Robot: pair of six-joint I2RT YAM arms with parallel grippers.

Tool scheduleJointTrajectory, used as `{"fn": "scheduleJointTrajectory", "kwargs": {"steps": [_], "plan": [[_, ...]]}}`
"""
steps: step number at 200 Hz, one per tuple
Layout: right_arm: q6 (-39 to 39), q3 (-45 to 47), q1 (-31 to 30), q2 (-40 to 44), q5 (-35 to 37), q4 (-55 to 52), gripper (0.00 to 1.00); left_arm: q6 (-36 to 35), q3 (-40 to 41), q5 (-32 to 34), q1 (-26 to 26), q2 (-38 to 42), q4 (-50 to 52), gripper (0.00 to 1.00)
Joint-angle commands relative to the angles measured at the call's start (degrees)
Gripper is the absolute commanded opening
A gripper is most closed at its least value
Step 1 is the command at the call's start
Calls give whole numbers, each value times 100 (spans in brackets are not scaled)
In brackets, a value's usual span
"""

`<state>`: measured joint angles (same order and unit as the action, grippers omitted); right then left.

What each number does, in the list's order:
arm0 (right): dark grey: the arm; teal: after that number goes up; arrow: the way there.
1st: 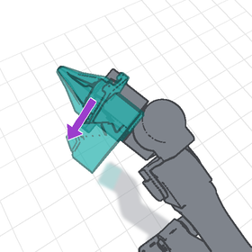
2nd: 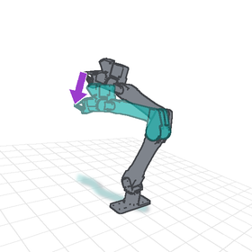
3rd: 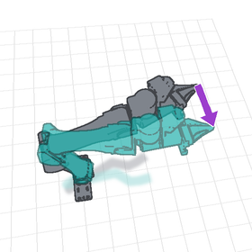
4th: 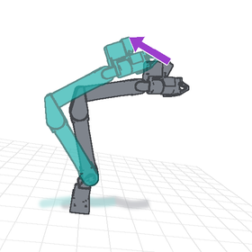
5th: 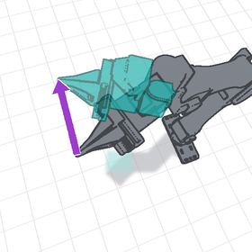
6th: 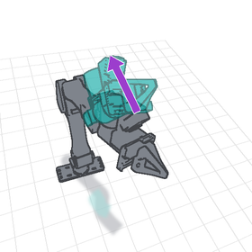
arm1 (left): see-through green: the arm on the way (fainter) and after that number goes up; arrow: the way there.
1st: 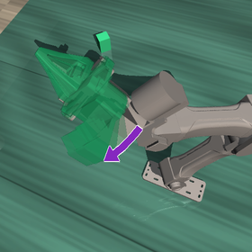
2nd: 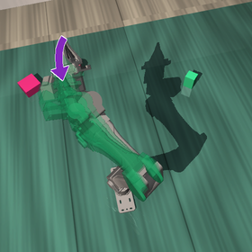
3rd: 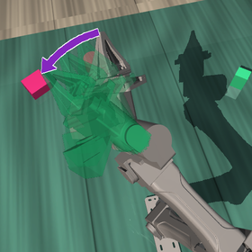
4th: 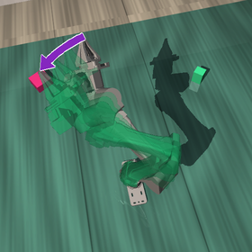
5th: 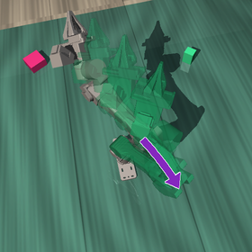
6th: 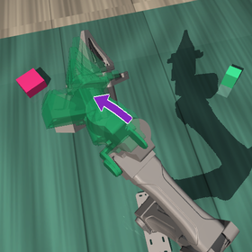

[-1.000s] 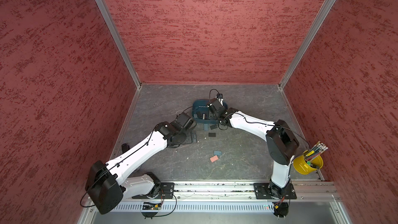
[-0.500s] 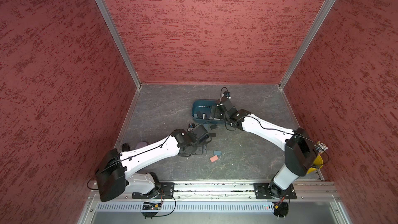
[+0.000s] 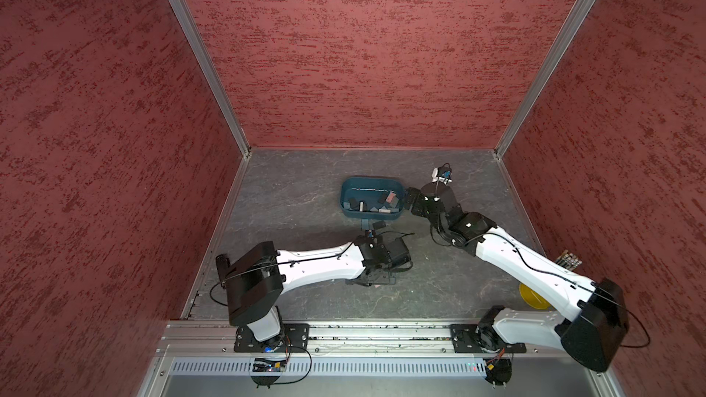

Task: Put the eraser in the storage box
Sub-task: Place the eraser in the storage box, then pick up the eraser from the center of the board.

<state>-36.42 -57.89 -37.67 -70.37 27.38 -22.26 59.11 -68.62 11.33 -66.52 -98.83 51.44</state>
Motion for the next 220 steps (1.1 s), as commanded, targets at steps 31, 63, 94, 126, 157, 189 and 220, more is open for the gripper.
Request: {"fn": "scheduleJointTrajectory", "kwargs": {"steps": [31,63,94,126,157,189,220], "plan": [[-145,152,170,701,637,-367,99,-626,-671,-214,103,-828,-233,100],[-251,191,233,1078,804,-515,99,-854,-854,-341,174,-1049,-329,99],[-260,155,247,1240,822,-595,99,-914,-919,-360,172,-1212,-328,93],[-303,146,237,1302,762,-635,99,-899,-926,-351,166,-1352,-319,85],[-320,155,243,1317,744,-627,99,-889,-899,-343,166,-1416,-329,77],[-317,164,243,1298,651,-604,99,-912,-935,-208,196,-1508,-257,74],[-307,165,242,1306,585,-578,99,-910,-931,-228,216,-1579,-312,67]]}}
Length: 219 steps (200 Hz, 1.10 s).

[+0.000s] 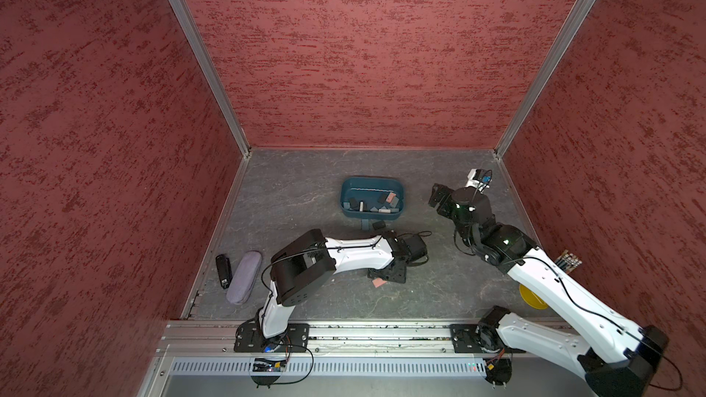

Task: Put the eraser in the storage box
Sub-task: Pick up the eraser from the center of the board.

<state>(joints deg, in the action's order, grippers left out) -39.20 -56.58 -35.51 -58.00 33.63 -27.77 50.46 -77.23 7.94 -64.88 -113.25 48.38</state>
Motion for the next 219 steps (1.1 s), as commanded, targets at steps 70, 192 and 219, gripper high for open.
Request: {"fn": "scheduleJointTrajectory", "kwargs": {"steps": [70,192,219], "plan": [[-38,112,30,43,-187,52,99,-36,-55,160,94,-175,-5,52],[-53,165,31,-45,-269,87,99,-218,145,276,500,462,22,44],[-59,164,27,-54,-270,76,99,-312,71,321,633,657,155,43]]}}
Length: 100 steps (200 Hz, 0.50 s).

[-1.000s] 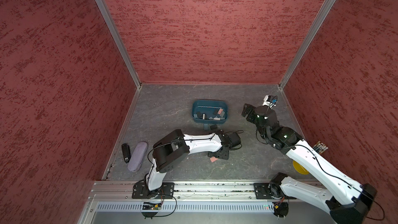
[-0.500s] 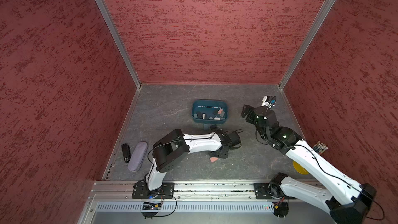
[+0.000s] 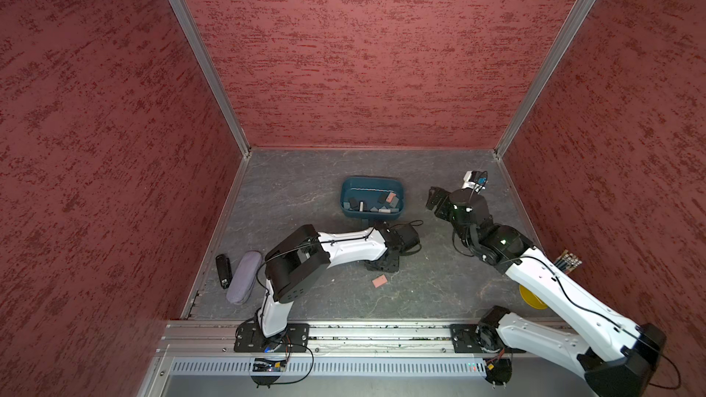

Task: Put the eraser in the storage box
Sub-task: Pick up the eraser from the center of the board.

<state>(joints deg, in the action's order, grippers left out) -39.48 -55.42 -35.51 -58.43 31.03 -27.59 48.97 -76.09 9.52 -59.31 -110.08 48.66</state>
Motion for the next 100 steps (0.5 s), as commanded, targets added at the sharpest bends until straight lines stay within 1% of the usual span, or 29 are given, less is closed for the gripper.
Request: {"fn": "scheduleJointTrajectory", "kwargs": {"steps": [1,43,68,100], "plan": [[-36,49,26,-10,-9,60,99,-162,-48,168,76,348,135,43],[-24,164,26,22,-45,60,99,-369,-161,247,325,813,368,44],[-7,319,26,78,-63,93,99,-604,-260,214,692,1077,475,44],[46,600,26,52,-463,325,99,-959,-606,183,1145,1191,629,44]]}}
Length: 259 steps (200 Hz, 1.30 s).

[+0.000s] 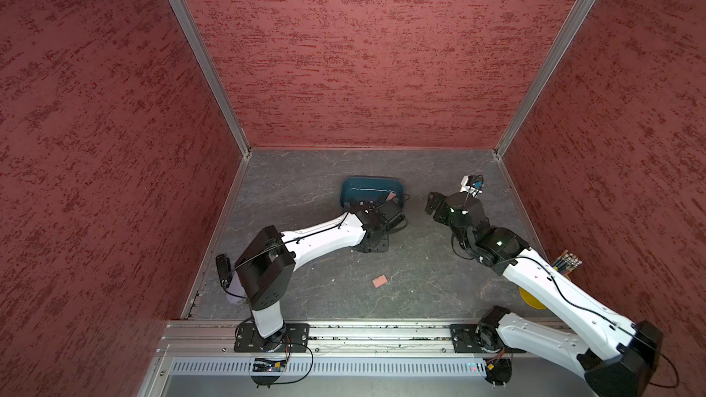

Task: Put the eraser in the storage box
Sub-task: Pick up the eraser from the center of the board, then place the eraser in the storage box.

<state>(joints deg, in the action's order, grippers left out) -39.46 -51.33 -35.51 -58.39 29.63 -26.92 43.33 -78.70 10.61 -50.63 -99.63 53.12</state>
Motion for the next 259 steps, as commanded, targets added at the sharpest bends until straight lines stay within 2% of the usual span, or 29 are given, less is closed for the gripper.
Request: {"fn": "scheduleJointTrajectory", "kwargs": {"steps": [1,50,82,102,135,174,190,214,243,255,259], "plan": [[48,201,26,47,-338,261,99,-404,-369,73,284,142,191,45],[178,891,1,-85,-1232,967,99,-959,-1208,-126,978,-280,235,45],[265,1162,-259,-255,-1562,1275,99,-1230,-1865,-336,1387,-837,270,48],[393,1257,-515,-390,-1757,1449,99,-1371,-2192,-483,1592,-1250,272,48],[422,1272,-1171,-765,-1618,1478,99,-1530,-2619,-611,1789,-1826,317,49],[479,1266,-1724,-1174,-1770,1432,99,-1581,-2900,-805,1899,-2164,389,55],[517,1202,-2003,-1340,-1772,1338,99,-1595,-2940,-841,1935,-2194,391,63],[515,1059,-2385,-1587,-1671,1043,99,-1642,-3016,-958,2015,-2163,437,67],[487,1011,-2736,-1761,-1694,858,99,-1716,-3129,-1026,2079,-1812,572,85],[467,1036,-2809,-1781,-1727,832,99,-1755,-3170,-1016,2099,-1596,642,100],[458,1060,-2832,-1781,-1746,829,99,-1765,-3187,-1007,2116,-1518,689,100]]}}
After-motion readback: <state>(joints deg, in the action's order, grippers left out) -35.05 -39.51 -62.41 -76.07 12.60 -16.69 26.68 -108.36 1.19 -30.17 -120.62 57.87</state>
